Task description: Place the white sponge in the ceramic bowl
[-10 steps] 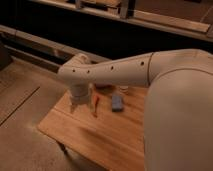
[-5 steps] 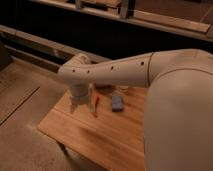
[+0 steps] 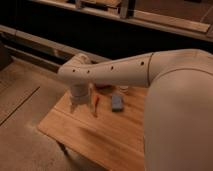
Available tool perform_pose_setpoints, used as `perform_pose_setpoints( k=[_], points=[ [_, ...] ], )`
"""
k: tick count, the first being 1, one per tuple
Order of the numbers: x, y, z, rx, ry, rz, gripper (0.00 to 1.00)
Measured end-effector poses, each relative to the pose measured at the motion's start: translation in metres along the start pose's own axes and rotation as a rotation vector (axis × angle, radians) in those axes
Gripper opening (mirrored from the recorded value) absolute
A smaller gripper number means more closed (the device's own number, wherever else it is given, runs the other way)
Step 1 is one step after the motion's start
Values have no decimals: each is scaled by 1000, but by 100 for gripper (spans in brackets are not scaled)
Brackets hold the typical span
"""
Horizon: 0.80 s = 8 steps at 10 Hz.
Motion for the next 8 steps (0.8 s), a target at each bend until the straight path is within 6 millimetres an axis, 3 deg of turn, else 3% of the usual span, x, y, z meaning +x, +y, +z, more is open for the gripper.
perform_pose_setpoints(
  k=[5,8],
  points=[
    [-1,1,-1,-1,-2,0,65],
    [-26,-9,-15,4,-66,95,65]
  ],
)
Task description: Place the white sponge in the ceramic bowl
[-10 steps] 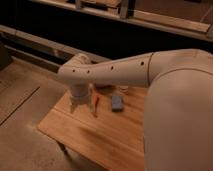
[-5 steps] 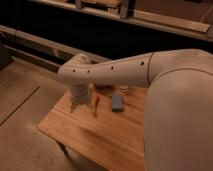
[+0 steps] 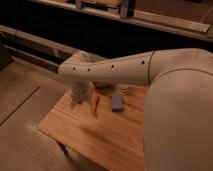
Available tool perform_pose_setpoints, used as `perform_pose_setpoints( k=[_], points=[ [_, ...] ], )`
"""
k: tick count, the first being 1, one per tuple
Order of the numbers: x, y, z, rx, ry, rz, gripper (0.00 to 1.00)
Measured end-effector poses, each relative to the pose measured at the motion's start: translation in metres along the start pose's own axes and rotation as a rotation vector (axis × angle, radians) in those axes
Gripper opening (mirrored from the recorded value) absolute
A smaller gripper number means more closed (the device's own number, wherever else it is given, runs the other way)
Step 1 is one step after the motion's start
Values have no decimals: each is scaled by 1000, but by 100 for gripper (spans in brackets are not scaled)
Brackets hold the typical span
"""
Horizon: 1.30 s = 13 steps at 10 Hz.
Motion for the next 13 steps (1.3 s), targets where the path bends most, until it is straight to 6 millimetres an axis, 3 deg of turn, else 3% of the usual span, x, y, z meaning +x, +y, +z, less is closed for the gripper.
perform_pose_setpoints(
  k=[1,3,5,8,13],
  points=[
    [-24,-15,-13,4,-60,107,65],
    [-46,-54,-26,35,-117,249,65],
    [-47,-99,-22,81,-112,340,65],
    [-43,-147,-8,109,-66,400,65],
    [-56,-195,15,116,-16,384,65]
  ],
)
